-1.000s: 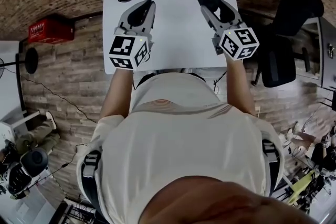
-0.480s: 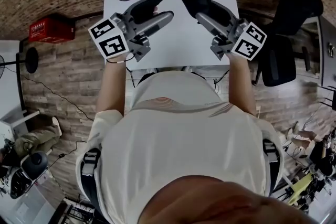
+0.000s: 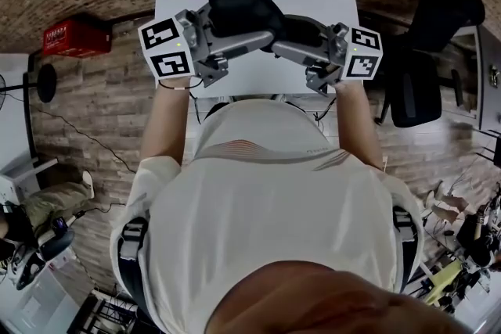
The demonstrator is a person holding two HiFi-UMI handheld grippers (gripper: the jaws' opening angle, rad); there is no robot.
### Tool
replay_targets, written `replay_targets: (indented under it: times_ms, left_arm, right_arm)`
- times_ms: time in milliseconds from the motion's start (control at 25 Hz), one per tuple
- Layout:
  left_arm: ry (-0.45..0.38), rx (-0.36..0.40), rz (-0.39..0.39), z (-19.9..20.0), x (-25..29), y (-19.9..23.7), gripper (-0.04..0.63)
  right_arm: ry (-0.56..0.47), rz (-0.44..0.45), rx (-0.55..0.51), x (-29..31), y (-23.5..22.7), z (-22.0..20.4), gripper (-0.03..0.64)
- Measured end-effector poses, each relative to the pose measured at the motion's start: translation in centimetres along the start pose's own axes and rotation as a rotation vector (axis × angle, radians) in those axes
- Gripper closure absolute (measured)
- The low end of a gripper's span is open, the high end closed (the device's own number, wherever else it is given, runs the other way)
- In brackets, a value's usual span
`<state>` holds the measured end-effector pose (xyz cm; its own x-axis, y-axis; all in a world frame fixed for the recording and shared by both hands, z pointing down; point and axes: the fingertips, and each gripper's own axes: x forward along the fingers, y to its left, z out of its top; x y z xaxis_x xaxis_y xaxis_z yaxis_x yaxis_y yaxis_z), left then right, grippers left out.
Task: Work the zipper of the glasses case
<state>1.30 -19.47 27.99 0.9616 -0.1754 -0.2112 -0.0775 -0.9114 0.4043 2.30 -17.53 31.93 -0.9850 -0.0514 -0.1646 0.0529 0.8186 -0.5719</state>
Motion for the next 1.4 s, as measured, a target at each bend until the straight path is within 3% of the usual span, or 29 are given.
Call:
replay_targets:
  times_ms: [160,320,640,800,1000,1160,1400]
  left_arm:
    - [0.019,0.004,-0.023,-0.4,0.4,-0.4,0.290]
    - [0.006,-0.021,-0.008,-0.7,0.2,0.0,0.312]
    - [-0.062,-0.075,0.044,-0.2,-0.4,1.2,0.319]
    - [-0.104,-0.083,0.115,1.0,-1.3,2.8,0.321]
    - [-0.210,-0.107,0.269,3.2,-2.8,5.5,0.321]
    - [-0.264,-0.141,0.399,4.2,-3.0,8.6,0.321]
    - [-0.335,-0.175,0.462,4.5,-3.0,9.3,0.321]
  right_arm:
    - [0.074,0.046,0.020,0.8,0.4,-1.0,0.324]
    - [0.103,0.063,0.108,1.1,-0.1,-1.9,0.323]
    - [0.037,0.034,0.117,1.0,-0.7,-1.1,0.318]
    - [-0.066,-0.045,0.096,-0.6,-2.0,0.9,0.319]
    - [-0.134,-0.250,-0.033,-2.9,-3.9,2.0,0.354]
    - [-0.080,-0.402,-0.162,-3.6,-5.3,1.5,0.419]
    - [0.050,-0.457,-0.302,-0.9,-5.0,-1.3,0.488]
